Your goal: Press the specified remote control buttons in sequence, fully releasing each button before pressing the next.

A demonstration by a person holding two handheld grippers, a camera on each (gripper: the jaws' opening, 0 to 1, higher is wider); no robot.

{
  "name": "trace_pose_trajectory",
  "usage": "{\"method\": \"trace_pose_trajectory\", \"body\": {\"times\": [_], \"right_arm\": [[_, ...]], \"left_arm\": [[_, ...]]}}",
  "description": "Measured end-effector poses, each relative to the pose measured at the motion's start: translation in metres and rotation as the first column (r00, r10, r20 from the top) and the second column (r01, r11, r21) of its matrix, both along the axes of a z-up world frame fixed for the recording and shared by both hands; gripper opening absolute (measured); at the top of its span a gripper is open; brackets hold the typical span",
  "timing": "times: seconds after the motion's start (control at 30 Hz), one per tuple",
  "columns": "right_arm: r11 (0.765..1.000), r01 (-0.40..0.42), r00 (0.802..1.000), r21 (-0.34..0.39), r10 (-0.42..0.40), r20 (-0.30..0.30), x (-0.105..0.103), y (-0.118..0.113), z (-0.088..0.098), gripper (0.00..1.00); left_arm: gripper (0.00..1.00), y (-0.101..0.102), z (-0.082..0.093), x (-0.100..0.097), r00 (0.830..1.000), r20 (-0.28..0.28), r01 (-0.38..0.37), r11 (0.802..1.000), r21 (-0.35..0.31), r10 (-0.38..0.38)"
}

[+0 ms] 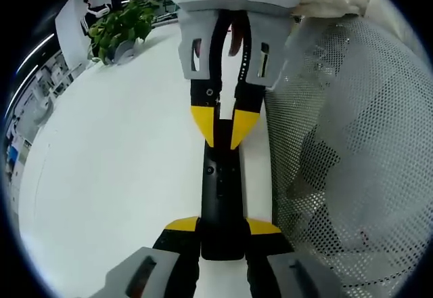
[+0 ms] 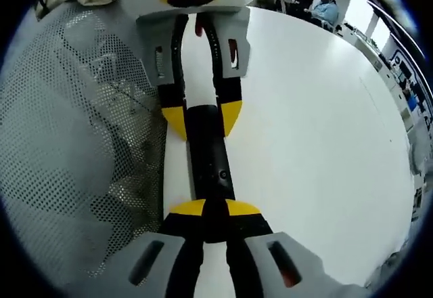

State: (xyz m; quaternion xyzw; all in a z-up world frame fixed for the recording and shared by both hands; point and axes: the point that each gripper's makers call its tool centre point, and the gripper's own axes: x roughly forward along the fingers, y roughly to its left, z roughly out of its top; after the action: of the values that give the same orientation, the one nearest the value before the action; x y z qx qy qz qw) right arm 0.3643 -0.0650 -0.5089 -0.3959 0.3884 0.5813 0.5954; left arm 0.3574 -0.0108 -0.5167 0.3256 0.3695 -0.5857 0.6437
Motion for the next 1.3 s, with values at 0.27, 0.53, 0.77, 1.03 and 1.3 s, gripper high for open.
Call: {"method": "trace_pose_trajectory", "body": {"times": [0.27,0.53,0.77,1.03,1.3], "right_arm": [[0.999,0.037,0.999,-0.040,-0.037,0.002,-0.0001,-0.0020,-0.0006,0.07],[0.987,0.127,0.992,0.100,-0.128,0.009,0.0020,-0.0029,0.0018,0.07],[0.979,0.161,0.987,0.128,-0.159,-0.021,0.0022,-0.0010,0.0024,0.06],[0.986,0.110,0.994,0.125,-0.112,0.007,0.0012,0.0026,0.0020,0.04],[0.997,0.044,0.998,0.070,-0.047,0.048,-0.0008,0.0045,0.0006,0.04]], "left_arm": [[0.25,-0.0008,-0.0001,0.0000,1.000,0.001,0.002,1.000,0.003,-0.002],[0.25,-0.0010,0.0001,0.0001,1.000,0.001,0.002,1.000,0.004,-0.002],[0.25,-0.0010,0.0002,0.0001,1.000,0.001,0.000,1.000,0.003,0.000],[0.25,-0.0010,0.0001,-0.0001,1.000,0.001,-0.002,1.000,0.002,0.002],[0.25,-0.0011,-0.0001,-0.0009,1.000,0.001,0.001,1.000,0.003,-0.001]]}}
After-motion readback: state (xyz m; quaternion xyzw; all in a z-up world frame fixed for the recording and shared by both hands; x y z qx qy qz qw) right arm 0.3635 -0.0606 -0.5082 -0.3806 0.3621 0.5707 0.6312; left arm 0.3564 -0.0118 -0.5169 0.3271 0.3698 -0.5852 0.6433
